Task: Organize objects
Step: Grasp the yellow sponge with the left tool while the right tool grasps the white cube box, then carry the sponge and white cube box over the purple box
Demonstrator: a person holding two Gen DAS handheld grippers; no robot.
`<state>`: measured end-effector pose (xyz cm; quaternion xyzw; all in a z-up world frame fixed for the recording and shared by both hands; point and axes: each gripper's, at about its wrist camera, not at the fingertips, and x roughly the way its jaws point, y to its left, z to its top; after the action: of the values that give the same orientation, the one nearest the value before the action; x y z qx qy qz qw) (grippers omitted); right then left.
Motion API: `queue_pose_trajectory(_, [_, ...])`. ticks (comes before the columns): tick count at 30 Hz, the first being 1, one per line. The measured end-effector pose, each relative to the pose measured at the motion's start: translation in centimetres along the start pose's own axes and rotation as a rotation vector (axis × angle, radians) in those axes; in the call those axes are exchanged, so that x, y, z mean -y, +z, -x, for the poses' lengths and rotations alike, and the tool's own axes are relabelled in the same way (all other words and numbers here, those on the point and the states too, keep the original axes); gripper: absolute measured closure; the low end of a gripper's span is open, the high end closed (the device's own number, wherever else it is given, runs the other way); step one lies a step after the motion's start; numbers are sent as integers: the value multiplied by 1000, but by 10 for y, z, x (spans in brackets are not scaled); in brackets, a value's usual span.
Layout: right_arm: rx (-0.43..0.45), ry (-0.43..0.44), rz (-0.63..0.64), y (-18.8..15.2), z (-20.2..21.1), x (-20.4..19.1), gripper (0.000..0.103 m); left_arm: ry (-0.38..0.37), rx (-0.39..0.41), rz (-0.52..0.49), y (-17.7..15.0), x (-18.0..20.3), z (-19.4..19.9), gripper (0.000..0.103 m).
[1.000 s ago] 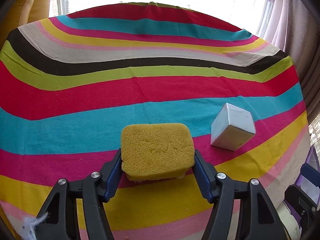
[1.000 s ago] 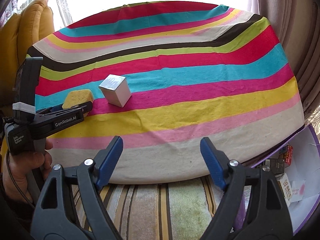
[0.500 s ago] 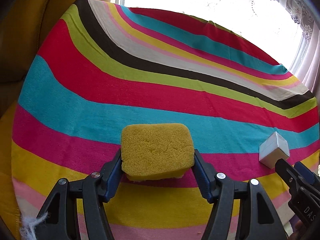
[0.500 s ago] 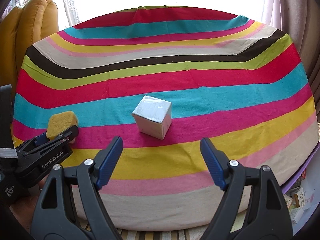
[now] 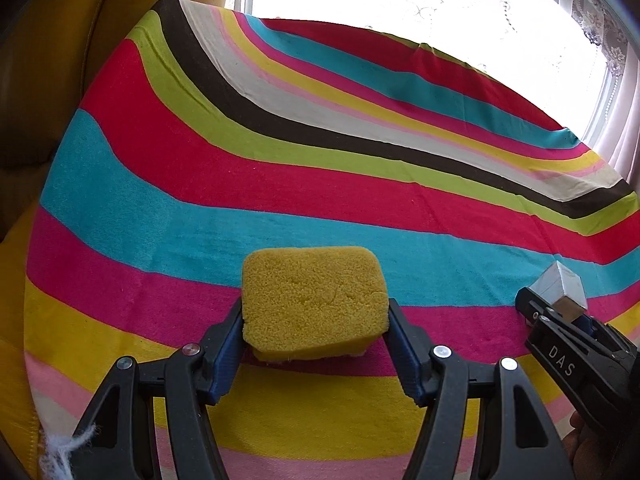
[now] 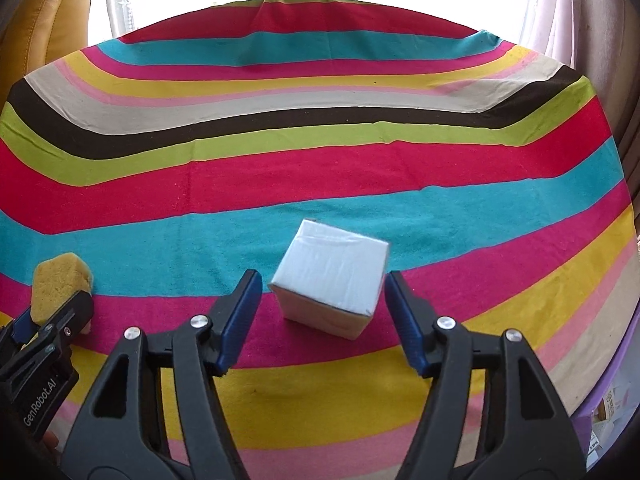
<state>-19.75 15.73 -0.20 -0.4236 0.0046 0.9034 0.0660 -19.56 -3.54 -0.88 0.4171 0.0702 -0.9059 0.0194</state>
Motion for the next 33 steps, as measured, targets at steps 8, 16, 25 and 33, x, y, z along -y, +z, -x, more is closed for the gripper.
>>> queue_pose_trajectory(8, [4, 21, 13, -2, -1, 1, 59, -32, 25, -26, -3, 9, 7, 38])
queue_pose_trajectory(16, [16, 29, -13, -11, 16, 13, 58, -73, 59, -72, -9, 21, 24, 38])
queue_pose_trajectory(25, [35, 49, -51, -25, 43, 38, 59, -115, 55, -129, -24, 41, 46, 38])
queue_pose_trajectory(33, [46, 41, -84, -39, 71, 70, 58, -152, 46, -168, -39, 59, 67, 38])
